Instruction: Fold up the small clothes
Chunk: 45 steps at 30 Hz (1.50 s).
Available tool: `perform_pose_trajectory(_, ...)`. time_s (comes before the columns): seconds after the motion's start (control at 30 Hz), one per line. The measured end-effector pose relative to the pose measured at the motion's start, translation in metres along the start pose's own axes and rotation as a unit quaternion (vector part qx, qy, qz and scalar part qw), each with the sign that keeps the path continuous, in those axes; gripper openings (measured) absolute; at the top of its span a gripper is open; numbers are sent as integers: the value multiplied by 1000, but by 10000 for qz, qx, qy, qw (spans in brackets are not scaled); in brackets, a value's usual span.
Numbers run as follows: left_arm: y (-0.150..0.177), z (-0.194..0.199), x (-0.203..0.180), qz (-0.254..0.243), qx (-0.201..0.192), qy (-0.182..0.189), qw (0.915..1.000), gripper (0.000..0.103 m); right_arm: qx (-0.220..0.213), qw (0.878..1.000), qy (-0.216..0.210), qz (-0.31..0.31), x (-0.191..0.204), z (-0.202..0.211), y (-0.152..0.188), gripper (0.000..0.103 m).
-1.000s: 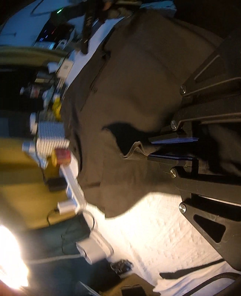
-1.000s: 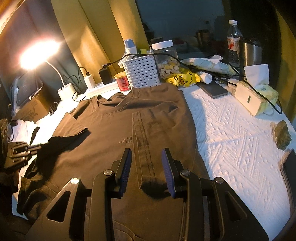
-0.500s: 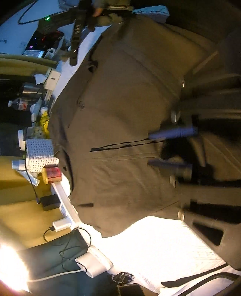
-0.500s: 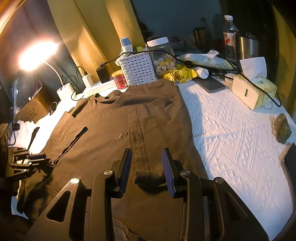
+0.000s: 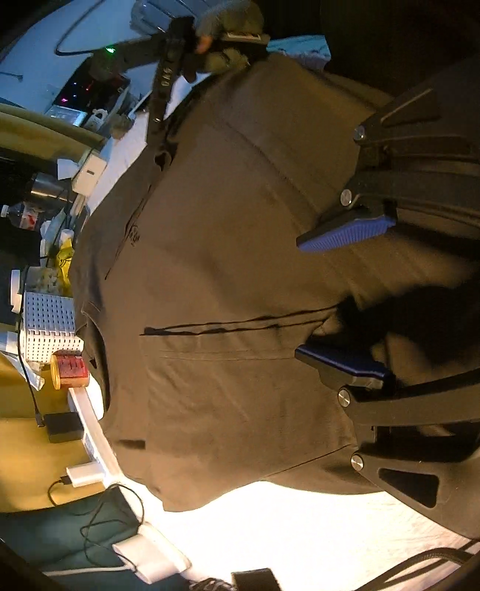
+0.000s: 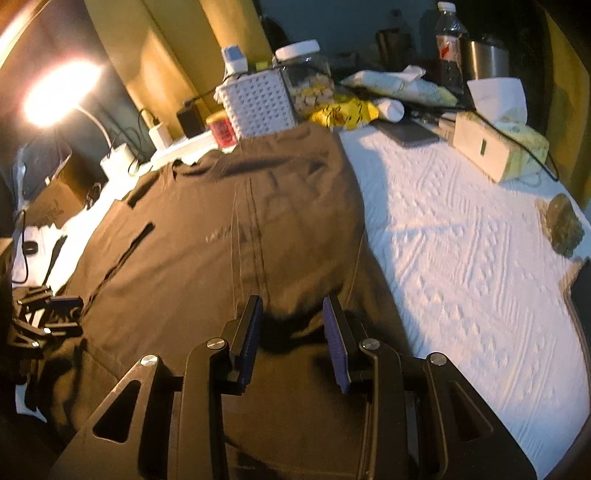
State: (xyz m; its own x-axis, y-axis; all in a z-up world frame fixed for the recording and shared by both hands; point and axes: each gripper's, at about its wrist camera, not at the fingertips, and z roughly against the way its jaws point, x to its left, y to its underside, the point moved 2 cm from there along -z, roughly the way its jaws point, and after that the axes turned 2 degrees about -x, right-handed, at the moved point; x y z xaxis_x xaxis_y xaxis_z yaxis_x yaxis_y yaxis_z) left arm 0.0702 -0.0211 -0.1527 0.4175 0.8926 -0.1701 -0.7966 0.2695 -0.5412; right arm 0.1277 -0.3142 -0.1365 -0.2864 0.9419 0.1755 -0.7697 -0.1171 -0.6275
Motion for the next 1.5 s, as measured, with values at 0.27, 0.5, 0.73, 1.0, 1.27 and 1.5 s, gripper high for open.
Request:
perform_pose_trajectory(0.27,2,20,0,137,-332,-154,9992,52,101,9995,-76,279,16,1,6,36)
perform_pose_trajectory(0.5,-11,27,26,369,-560,-575,9961,52,30,9990,-181,418,23,-9,-13,36)
perform_pose_trajectory(0.73,-7,19,65,715,-459,-1055,9908,52,392,9969,-304,607,30,-25,-6,41)
perform_pose_trajectory(1.0,-29,13,119,1192,-671,-1247,9827,52,8,9973,-73,731,13,-10,-36,41)
perform_pose_trajectory(1.27,-58,-7,162,1575,-934,-1279,9747,52,-159,9962,164,836,-14,-27,-77,41)
perform_pose_trajectory(1.5,-72,-26,172,1371,-832,-1210,9796,27,-269,9967,289,707,-38,-49,-106,41)
